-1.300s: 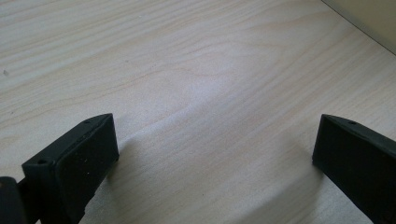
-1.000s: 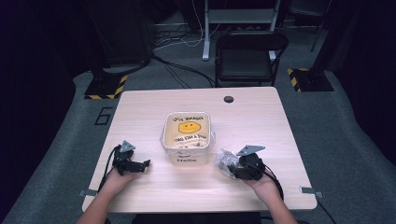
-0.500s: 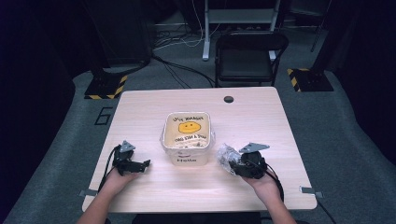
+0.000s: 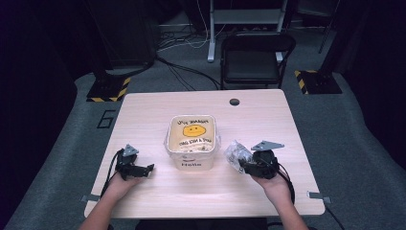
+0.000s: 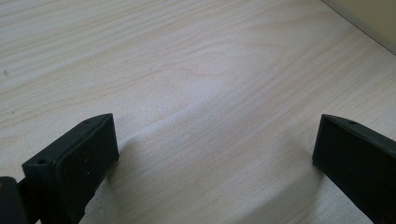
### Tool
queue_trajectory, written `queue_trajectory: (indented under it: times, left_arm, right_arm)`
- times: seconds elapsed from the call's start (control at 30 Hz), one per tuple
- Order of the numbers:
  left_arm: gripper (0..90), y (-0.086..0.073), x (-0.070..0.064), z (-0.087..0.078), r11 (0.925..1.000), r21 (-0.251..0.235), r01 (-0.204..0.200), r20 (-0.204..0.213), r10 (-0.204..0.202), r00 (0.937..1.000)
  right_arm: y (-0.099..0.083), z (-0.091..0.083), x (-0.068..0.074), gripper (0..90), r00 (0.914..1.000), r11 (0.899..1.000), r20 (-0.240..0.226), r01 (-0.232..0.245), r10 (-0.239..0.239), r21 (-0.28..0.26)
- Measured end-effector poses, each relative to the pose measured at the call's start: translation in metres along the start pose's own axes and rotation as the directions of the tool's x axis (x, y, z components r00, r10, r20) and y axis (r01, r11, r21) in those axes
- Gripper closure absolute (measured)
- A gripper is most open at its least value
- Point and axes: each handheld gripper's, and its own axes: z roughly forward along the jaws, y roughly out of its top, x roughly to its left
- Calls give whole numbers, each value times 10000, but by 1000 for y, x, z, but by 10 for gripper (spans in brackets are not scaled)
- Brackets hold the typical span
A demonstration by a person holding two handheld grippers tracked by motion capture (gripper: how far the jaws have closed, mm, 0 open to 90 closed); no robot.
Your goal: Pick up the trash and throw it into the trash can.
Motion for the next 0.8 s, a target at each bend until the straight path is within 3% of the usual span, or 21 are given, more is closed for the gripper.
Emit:
queue_trajectory:
  times: [0.8]
  left_arm:
    - [1, 0, 0, 0, 10000, 17, -18, -2, 18, 10000]
  right_arm:
    - [25, -8, 0, 564, 10000, 10000, -79, -16, 16, -54]
